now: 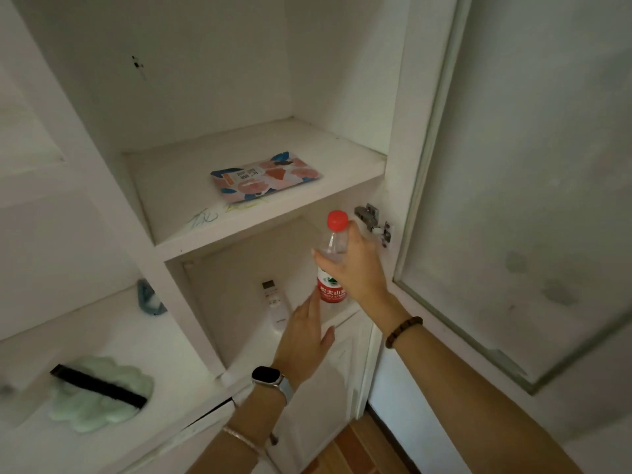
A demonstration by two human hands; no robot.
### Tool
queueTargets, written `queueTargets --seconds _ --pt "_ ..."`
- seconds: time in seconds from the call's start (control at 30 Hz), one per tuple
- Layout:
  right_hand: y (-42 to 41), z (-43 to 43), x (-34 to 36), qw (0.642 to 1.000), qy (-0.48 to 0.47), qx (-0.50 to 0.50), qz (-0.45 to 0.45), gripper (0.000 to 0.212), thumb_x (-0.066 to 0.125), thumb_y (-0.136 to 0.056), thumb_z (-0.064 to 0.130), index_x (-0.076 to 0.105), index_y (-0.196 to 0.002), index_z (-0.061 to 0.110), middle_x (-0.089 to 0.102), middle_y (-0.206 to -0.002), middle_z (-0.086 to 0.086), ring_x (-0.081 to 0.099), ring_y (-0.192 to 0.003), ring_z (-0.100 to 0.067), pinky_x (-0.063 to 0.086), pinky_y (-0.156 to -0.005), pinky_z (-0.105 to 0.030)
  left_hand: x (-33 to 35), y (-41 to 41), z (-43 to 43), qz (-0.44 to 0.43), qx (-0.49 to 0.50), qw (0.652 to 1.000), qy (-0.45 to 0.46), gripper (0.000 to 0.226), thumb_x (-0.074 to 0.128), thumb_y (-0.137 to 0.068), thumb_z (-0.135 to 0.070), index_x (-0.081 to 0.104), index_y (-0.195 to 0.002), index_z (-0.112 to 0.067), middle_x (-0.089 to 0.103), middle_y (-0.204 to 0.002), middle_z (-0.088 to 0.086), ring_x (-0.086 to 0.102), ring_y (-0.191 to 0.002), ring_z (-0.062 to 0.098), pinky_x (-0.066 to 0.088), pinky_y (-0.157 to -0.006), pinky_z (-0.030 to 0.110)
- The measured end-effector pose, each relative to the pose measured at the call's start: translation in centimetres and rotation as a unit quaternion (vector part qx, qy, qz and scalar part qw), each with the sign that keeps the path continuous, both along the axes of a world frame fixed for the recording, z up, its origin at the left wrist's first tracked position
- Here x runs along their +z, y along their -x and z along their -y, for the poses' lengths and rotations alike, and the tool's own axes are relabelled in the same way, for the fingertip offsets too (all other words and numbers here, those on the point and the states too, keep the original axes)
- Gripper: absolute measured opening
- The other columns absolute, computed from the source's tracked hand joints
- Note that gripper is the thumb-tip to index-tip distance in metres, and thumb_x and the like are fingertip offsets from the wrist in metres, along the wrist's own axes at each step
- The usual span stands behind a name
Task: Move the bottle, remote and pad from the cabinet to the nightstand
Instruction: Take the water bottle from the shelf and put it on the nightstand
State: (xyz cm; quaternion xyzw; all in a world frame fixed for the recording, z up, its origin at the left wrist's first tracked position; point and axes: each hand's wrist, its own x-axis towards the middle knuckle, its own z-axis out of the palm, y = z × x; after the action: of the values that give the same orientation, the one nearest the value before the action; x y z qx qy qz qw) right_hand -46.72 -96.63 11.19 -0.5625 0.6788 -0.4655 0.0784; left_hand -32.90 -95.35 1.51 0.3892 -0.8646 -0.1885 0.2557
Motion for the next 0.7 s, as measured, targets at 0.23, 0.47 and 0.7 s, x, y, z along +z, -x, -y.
queueTargets --seconds 0.23,0.47,0.7 --pt "-2.0 -5.4 2.3 0.999 0.028 -0.029 -0.017 0.057 0.074 -0.073 0.05 0.051 -0.113 0.015 0.064 -0.097 -0.002 0.065 -0.086 -0.018 0.059 -0.077 -0.036 1.7 -2.9 -3.5 -0.015 -0.063 0.998 0.025 0.072 0.051 -0.094 -0.024 0.007 -0.151 -0.014 0.03 -0.152 0.007 0.035 -0.135 0.019 0.028 -0.113 0.032" --pt "-5.1 -11.3 3.5 0.995 0.049 -0.084 0.009 0.059 0.078 -0.074 0.043 0.049 -0.12 0.018 0.064 -0.102 0.0 0.064 -0.09 -0.016 0.054 -0.082 -0.029 2.6 -6.6 -7.2 -0.018 -0.127 0.99 0.049 0.066 0.047 -0.096 -0.026 0.01 -0.151 -0.017 0.026 -0.155 0.002 0.031 -0.138 0.017 0.027 -0.115 0.036" --pt "-7.5 -17.4 2.7 0.98 0.067 -0.182 -0.044 0.058 0.078 -0.073 0.043 0.05 -0.113 0.011 0.065 -0.089 0.0 0.064 -0.073 -0.015 0.052 -0.066 -0.016 0.8 -8.5 -10.6 -0.004 -0.188 0.981 0.052 0.061 0.041 -0.096 -0.036 0.02 -0.149 -0.015 0.035 -0.151 0.006 0.038 -0.135 0.021 0.031 -0.113 0.042"
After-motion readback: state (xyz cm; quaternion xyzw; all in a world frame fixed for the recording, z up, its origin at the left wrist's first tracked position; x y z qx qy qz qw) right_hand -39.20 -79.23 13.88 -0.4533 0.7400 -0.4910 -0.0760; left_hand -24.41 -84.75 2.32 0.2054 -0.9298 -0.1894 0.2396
